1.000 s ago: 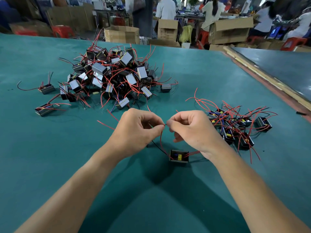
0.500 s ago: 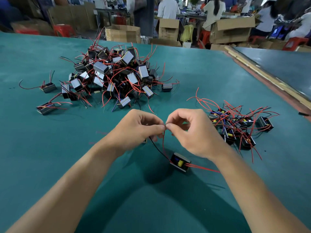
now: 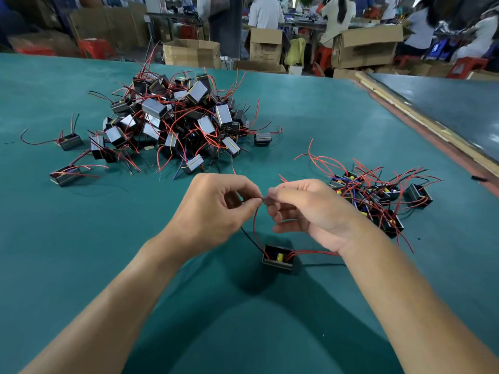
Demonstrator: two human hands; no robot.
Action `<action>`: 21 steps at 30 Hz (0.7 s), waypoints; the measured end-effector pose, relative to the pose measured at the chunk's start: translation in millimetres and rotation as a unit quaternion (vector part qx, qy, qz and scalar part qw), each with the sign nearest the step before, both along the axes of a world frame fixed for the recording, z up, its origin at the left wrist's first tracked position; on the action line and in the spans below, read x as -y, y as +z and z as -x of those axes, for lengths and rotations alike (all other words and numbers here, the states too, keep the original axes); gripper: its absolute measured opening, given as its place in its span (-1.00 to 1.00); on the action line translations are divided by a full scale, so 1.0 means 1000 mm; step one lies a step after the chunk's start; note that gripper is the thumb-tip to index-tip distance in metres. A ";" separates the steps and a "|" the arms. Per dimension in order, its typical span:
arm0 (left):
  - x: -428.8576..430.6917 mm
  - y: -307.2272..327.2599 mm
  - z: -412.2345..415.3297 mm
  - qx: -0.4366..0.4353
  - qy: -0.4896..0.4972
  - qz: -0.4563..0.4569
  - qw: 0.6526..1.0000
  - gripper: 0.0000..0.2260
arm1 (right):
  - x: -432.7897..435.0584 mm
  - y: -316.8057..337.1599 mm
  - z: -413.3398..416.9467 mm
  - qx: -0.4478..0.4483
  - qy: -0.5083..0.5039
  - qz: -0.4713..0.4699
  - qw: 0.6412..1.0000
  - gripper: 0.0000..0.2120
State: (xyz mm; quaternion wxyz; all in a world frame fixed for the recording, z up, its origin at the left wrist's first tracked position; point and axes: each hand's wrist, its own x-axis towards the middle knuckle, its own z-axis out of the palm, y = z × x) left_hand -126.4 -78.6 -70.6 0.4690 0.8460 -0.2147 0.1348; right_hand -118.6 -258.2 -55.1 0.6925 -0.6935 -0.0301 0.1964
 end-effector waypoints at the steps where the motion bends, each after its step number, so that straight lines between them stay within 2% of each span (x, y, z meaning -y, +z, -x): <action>1: -0.001 0.000 0.000 0.017 0.004 -0.005 1.000 -0.92 | 0.001 0.001 0.000 -0.024 0.014 -0.017 0.999 -0.75; 6: -0.002 0.000 0.000 0.031 0.002 -0.006 1.000 -0.94 | 0.004 0.001 -0.001 -0.102 0.029 -0.087 0.991 -0.92; 9: -0.001 0.001 0.001 0.043 0.002 -0.026 0.999 -0.95 | 0.006 -0.001 -0.001 -0.074 0.048 -0.055 0.995 -0.94; 11: -0.001 0.001 0.001 0.025 0.003 -0.019 0.999 -0.93 | 0.005 -0.005 -0.002 -0.006 0.035 -0.022 0.999 -0.81; 13: -0.001 0.000 -0.001 -0.018 -0.002 -0.004 1.000 -0.89 | 0.002 -0.009 -0.002 0.124 0.007 0.049 0.991 -0.74; 14: -0.001 0.001 -0.001 -0.049 -0.004 0.003 0.999 -0.87 | 0.001 -0.011 -0.002 0.208 -0.005 0.104 0.973 -0.76; 16: -0.002 0.003 -0.003 -0.130 -0.009 0.036 0.991 -0.85 | -0.001 -0.015 -0.002 0.364 -0.019 0.211 0.907 -0.82; 18: -0.004 0.005 -0.004 -0.213 -0.017 0.092 0.973 -0.84 | -0.005 -0.018 0.001 0.470 -0.039 0.264 0.842 -0.87; 19: -0.006 0.006 -0.005 -0.242 -0.024 0.120 0.963 -0.84 | -0.007 -0.019 0.001 0.501 -0.053 0.266 0.822 -0.89; 20: -0.008 0.007 -0.006 -0.254 -0.029 0.139 0.957 -0.85 | -0.009 -0.019 0.002 0.513 -0.066 0.254 0.817 -0.90; 21: -0.009 0.007 -0.006 -0.251 -0.030 0.147 0.956 -0.86 | -0.011 -0.020 0.002 0.504 -0.080 0.235 0.827 -0.91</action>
